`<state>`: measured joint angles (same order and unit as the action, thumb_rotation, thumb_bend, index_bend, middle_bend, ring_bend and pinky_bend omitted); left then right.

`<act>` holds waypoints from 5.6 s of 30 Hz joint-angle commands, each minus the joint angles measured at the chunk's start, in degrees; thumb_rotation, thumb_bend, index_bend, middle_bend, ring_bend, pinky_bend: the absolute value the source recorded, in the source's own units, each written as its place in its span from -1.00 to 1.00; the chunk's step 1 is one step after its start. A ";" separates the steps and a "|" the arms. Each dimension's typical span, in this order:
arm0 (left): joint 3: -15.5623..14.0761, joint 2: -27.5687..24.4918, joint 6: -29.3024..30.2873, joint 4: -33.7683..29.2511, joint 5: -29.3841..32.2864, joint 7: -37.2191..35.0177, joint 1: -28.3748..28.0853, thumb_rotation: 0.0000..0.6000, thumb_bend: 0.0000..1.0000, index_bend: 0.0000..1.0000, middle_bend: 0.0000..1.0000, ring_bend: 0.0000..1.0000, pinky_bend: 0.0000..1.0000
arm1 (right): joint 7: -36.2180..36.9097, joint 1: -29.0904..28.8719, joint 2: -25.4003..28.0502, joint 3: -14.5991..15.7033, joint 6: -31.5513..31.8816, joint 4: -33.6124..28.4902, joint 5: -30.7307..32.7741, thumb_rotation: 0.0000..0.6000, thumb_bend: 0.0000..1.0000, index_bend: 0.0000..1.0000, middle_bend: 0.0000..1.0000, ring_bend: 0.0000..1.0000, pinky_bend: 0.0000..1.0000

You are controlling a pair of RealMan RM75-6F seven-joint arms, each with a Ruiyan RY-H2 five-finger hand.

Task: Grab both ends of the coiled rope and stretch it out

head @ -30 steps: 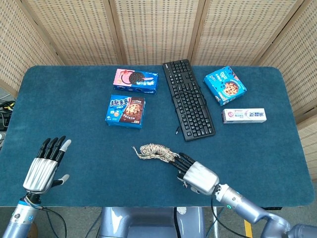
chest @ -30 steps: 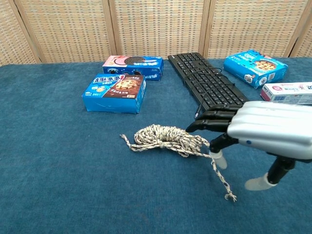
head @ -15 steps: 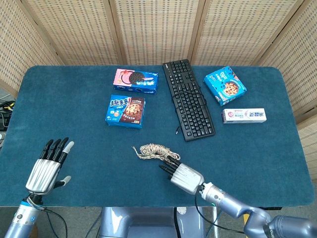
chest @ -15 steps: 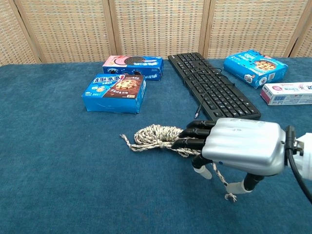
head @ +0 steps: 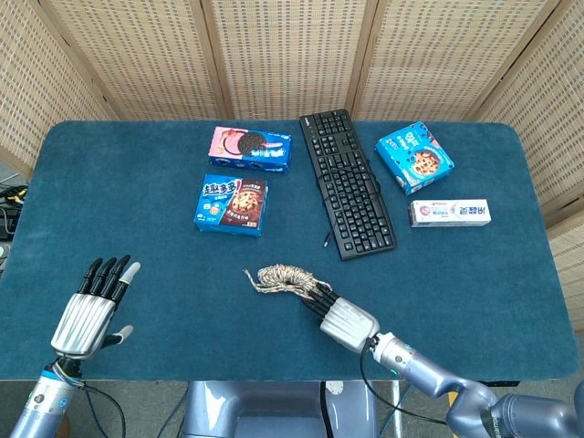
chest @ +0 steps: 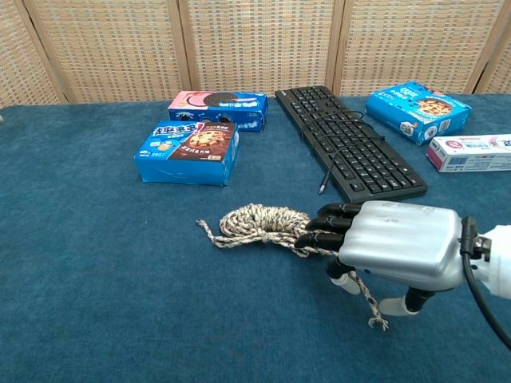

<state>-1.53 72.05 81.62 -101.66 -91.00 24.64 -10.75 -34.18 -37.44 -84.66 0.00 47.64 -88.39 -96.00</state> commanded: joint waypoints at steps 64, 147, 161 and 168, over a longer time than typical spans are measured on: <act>9.17 15.74 -24.67 15.06 5.13 -2.14 -20.82 1.00 -0.63 -0.36 -1.00 -1.00 -1.00 | 12.11 0.93 2.38 3.79 11.50 4.25 -3.39 1.00 0.45 0.23 -0.82 -1.00 -1.00; 10.85 34.71 -32.31 35.89 25.29 5.05 -36.38 1.00 -0.24 0.09 -1.00 -1.00 -1.00 | 16.38 1.11 2.00 4.43 11.73 9.13 -2.96 1.00 0.46 0.25 -0.82 -1.00 -1.00; 10.69 34.63 -32.01 35.22 26.52 6.52 -36.84 1.00 -0.14 0.19 -1.00 -1.00 -1.00 | 16.94 1.33 2.16 4.62 12.21 9.59 -3.23 1.00 0.46 0.25 -0.82 -1.00 -1.00; 10.44 32.96 -30.81 33.55 25.84 5.57 -36.31 1.00 -0.13 0.27 -1.00 -1.00 -1.00 | 16.78 1.49 2.09 4.42 12.42 9.76 -3.02 1.00 0.46 0.25 -0.82 -1.00 -1.00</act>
<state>9.00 105.45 50.52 -67.70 -64.90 30.58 -47.27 -17.37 -35.98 -82.57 4.46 60.03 -78.66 -99.06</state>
